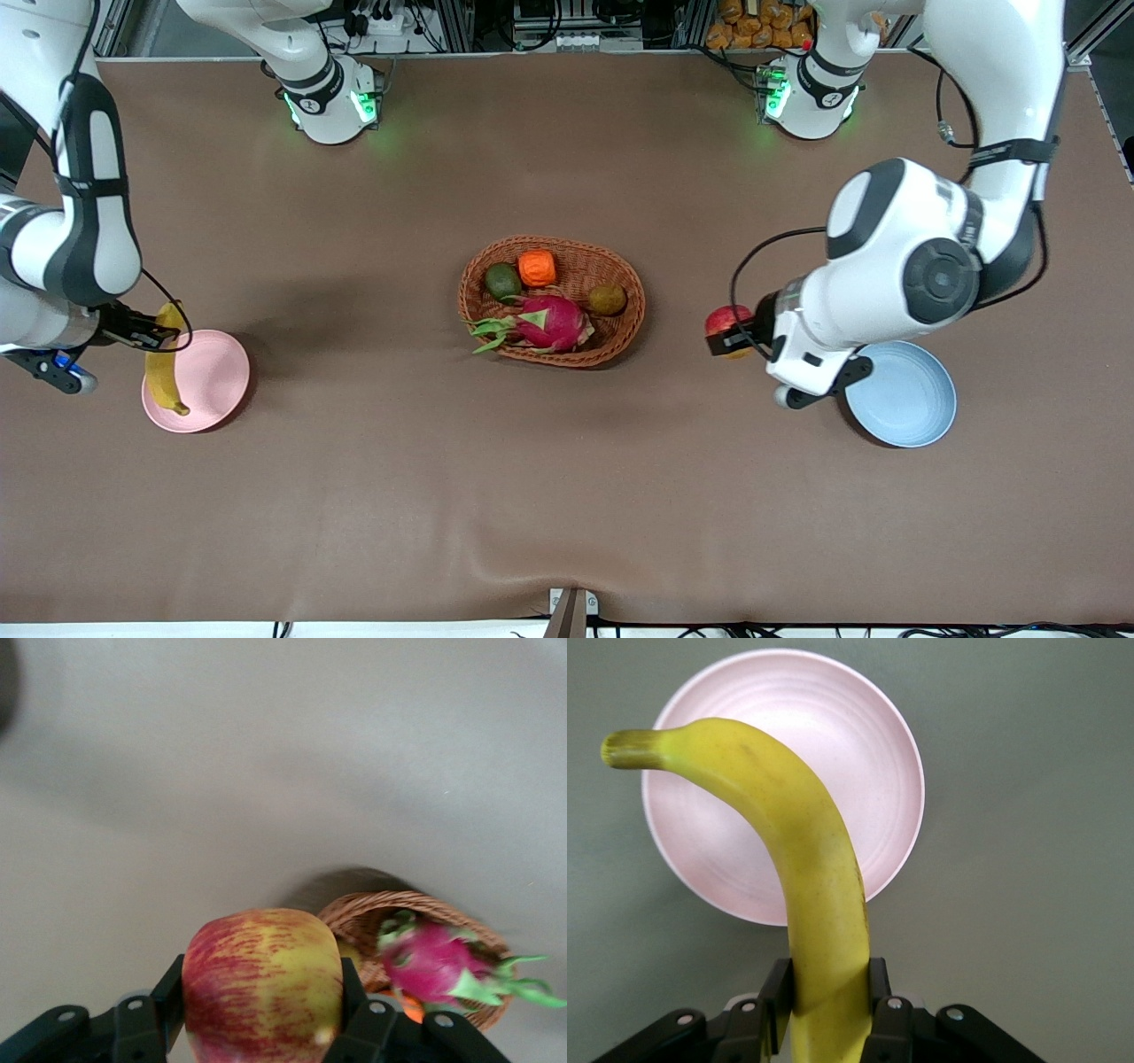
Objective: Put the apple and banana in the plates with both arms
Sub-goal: 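Carry the banana to the pink plate while the left gripper carries the apple, then lower the banana onto the pink plate while the left gripper lowers the apple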
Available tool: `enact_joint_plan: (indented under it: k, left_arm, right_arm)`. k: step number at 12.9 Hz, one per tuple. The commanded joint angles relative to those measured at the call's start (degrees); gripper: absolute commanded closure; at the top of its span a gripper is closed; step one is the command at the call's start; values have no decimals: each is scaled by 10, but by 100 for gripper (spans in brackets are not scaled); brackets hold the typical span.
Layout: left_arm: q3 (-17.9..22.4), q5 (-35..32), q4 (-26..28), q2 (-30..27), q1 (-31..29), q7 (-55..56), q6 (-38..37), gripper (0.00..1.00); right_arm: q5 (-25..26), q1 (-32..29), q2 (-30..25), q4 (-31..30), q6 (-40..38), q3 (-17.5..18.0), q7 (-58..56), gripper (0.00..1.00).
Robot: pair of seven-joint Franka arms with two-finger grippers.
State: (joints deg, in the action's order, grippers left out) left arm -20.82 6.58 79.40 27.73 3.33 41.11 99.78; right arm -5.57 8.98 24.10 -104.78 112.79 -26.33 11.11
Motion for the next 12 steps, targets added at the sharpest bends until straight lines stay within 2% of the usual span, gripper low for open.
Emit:
enact_joint_plan:
  k: [1, 7, 10, 12]
  left_arm:
    - [-5, 10, 17, -15, -29, -68, -25, 100]
    - [-1, 4, 40, -7, -104, -219, -23, 100]
    - [1, -50, 40, 0, -119, -255, -20, 100]
    - [1, -53, 41, 7, -120, -256, -13, 100]
  right_arm:
    - [-1, -17, 30, 5, 29, 8, -13, 81]
    - [-9, -17, 58, 5, 69, 10, -13, 81]
    - [-9, -17, 64, 6, 91, 11, -14, 79]
    - [-9, -17, 65, 6, 93, 11, -14, 78]
